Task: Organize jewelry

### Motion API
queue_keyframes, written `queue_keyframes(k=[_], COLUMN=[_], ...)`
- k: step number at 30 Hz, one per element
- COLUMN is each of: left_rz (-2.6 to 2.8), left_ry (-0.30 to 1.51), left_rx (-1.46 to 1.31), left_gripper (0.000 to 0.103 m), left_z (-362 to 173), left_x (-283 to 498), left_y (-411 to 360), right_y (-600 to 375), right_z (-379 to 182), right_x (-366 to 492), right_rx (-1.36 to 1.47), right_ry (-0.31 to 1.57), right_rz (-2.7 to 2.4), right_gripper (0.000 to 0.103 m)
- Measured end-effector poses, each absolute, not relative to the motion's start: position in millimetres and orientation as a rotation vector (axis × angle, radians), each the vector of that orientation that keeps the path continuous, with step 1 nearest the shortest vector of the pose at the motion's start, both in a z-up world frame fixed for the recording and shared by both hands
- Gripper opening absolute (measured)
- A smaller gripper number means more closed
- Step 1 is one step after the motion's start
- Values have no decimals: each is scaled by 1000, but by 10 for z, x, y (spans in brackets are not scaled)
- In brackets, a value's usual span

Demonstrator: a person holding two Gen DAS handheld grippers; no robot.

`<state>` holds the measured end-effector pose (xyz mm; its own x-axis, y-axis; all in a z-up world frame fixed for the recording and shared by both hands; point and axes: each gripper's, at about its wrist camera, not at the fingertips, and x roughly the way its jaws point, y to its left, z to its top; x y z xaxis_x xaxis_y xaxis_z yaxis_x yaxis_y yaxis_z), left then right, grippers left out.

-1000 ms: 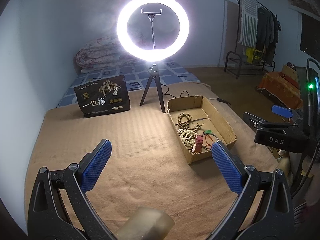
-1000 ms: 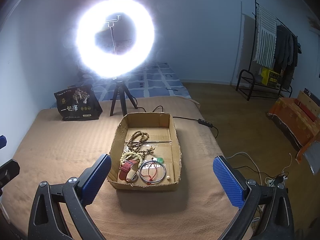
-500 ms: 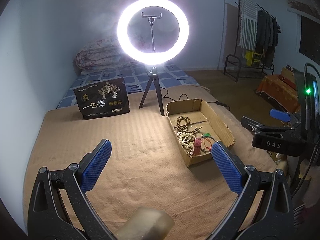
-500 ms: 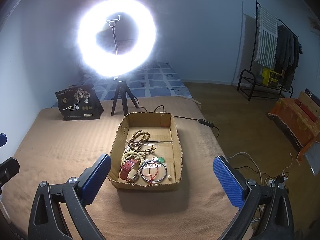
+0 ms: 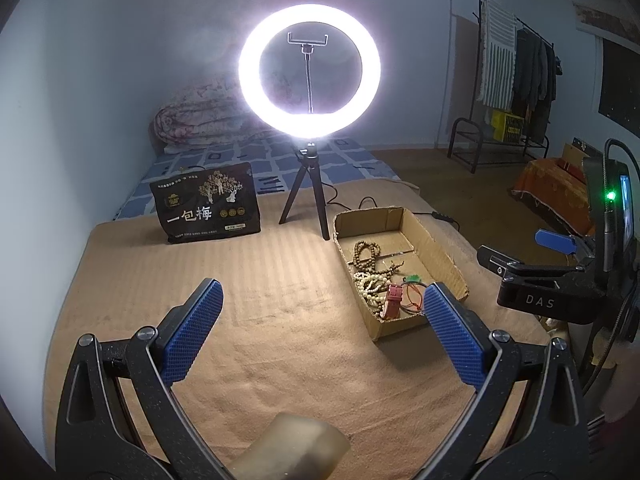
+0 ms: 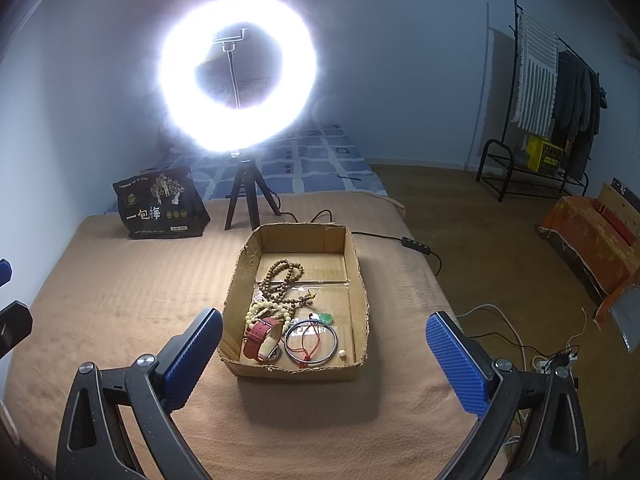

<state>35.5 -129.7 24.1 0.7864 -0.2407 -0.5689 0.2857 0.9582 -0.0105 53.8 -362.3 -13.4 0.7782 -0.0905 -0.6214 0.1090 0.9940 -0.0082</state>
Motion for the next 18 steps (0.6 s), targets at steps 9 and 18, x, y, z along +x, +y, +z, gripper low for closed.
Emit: queue_keyframes(k=[9,18], left_rz=[-283,-283], left_ry=[602,601], left_rx=[76,74], left_gripper=[102,102], left_z=[243,247], left_x=[351,347], left_y=[-1290,-1287], right_y=[-3616,-3591], right_z=[-138,-150], right_x=[543,544], right_rx=[29,29], right_ry=[670,673], right_rz=[-106,-103], right_gripper=[103,103])
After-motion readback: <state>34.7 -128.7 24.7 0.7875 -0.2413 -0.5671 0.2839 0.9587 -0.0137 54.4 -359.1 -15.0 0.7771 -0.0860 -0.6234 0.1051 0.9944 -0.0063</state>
